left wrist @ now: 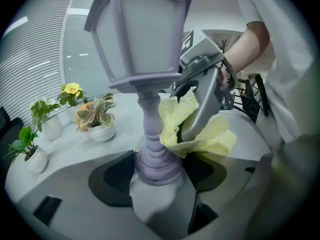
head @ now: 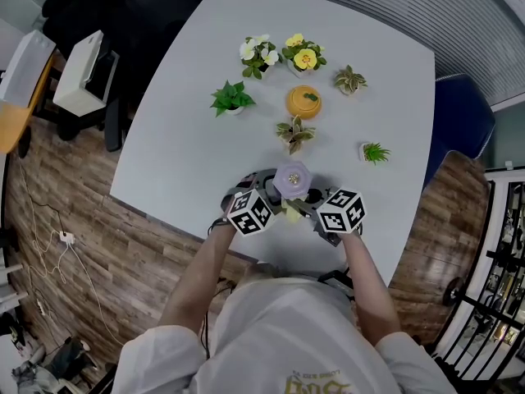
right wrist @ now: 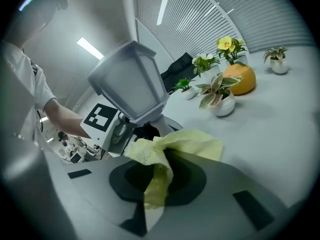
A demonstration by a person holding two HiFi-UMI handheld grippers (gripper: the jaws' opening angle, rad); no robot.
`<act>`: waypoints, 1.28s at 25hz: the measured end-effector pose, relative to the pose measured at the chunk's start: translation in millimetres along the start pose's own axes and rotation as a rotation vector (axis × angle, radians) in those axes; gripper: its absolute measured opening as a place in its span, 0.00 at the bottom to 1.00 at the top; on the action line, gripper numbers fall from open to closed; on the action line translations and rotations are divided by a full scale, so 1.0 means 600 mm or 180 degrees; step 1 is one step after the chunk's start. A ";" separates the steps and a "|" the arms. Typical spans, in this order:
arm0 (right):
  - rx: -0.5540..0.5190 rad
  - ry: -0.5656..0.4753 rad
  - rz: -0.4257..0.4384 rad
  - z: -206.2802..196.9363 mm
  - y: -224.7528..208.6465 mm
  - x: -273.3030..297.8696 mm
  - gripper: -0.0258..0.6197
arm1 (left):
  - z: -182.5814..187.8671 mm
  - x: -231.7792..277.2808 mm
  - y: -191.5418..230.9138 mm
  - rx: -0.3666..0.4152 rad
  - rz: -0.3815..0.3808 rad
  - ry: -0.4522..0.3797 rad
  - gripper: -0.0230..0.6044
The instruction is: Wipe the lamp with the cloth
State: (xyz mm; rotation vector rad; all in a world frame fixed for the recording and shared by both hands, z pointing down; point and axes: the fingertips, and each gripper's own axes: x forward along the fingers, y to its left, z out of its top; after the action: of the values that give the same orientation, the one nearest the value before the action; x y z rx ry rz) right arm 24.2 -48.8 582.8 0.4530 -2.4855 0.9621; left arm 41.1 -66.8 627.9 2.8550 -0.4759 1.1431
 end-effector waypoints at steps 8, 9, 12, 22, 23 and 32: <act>0.0091 0.0070 -0.0049 -0.017 -0.022 -0.013 0.11 | -0.004 -0.003 -0.006 0.0011 -0.0192 0.0010 0.54; 0.0103 0.0075 -0.0049 -0.019 -0.025 -0.014 0.11 | -0.003 -0.005 -0.007 0.0003 -0.0240 0.0002 0.54; 0.0081 0.0093 -0.0058 -0.019 -0.027 -0.016 0.11 | -0.001 -0.007 -0.007 -0.0045 -0.0342 -0.0007 0.54; -0.0096 0.0008 -0.0225 -0.007 -0.014 -0.025 0.11 | 0.001 -0.007 -0.007 -0.0064 -0.0323 -0.0004 0.52; -0.0120 -0.0028 -0.0225 -0.002 -0.010 -0.028 0.11 | 0.001 -0.006 -0.007 -0.0059 -0.0318 -0.0005 0.53; -0.0370 -0.0347 -0.0331 0.035 0.019 -0.055 0.11 | 0.001 -0.008 -0.008 -0.0038 -0.0298 -0.0008 0.53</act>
State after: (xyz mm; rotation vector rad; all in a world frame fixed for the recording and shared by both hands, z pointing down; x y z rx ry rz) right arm 41.2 -50.7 545.9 0.6044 -2.5699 0.7667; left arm 39.6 -61.0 624.6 2.8354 -0.3439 1.1176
